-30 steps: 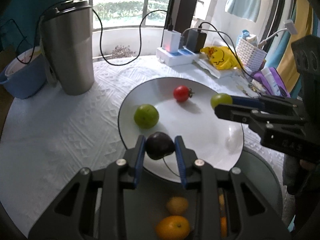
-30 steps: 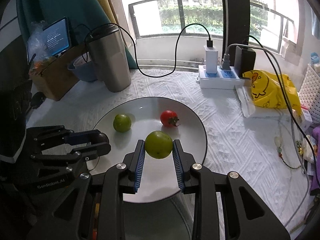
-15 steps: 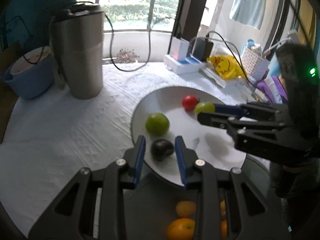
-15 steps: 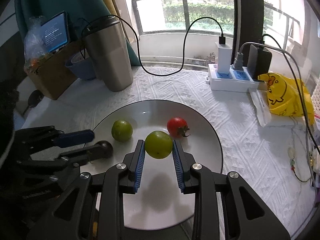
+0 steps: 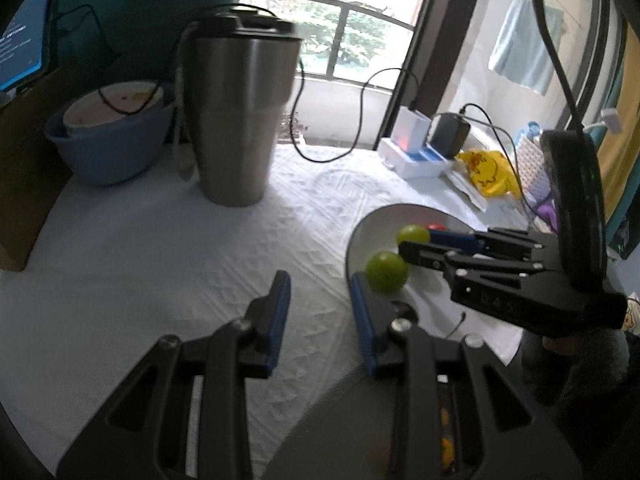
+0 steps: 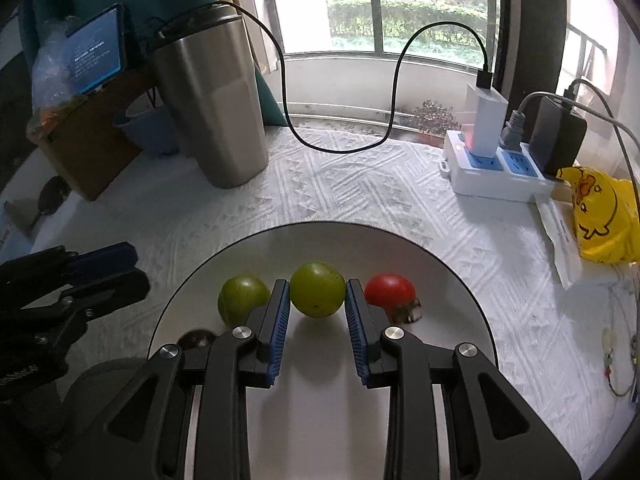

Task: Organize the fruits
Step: 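Open the right gripper to drop the green tomato in the bowl while the left lowers the dark tomato, then open the left gripper to release the dark tomato into the bowl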

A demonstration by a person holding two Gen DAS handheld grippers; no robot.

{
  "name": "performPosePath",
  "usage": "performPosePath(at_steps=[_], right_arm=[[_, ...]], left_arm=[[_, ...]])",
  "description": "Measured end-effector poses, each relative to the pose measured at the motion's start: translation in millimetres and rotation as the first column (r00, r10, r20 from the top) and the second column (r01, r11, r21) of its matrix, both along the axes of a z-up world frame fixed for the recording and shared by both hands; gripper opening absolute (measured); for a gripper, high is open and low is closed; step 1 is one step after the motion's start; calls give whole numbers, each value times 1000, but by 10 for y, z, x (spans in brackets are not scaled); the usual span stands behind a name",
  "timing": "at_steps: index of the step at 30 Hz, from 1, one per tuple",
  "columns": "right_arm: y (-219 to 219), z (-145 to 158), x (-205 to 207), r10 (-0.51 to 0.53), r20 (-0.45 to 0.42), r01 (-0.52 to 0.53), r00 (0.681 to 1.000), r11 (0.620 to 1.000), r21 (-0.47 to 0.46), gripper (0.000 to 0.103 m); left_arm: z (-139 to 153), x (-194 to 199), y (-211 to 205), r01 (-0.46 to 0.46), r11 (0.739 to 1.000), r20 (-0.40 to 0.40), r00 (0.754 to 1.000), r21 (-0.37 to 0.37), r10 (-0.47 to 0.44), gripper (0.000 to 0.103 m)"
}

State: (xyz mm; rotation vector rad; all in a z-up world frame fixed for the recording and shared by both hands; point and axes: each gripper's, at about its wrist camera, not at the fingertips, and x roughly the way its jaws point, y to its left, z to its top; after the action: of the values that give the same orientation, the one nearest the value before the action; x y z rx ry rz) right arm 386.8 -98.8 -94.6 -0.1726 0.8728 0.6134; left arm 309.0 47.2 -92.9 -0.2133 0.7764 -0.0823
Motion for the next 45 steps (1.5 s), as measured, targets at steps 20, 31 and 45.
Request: performPosePath(at_steps=[20, 31, 45], right_arm=[[-22, 220, -154, -6, 35, 6, 999, 1000, 4, 31], [-186, 467, -454, -23, 82, 21, 996, 1000, 21, 31], [-449, 648, -940, -46, 116, 41, 992, 998, 44, 31]], left_arm=[[140, -178, -30, -7, 1000, 30, 1000, 12, 6, 33], [318, -440, -157, -1, 1000, 62, 998, 20, -1, 33], [463, -826, -287, -5, 999, 89, 996, 33, 2, 34]])
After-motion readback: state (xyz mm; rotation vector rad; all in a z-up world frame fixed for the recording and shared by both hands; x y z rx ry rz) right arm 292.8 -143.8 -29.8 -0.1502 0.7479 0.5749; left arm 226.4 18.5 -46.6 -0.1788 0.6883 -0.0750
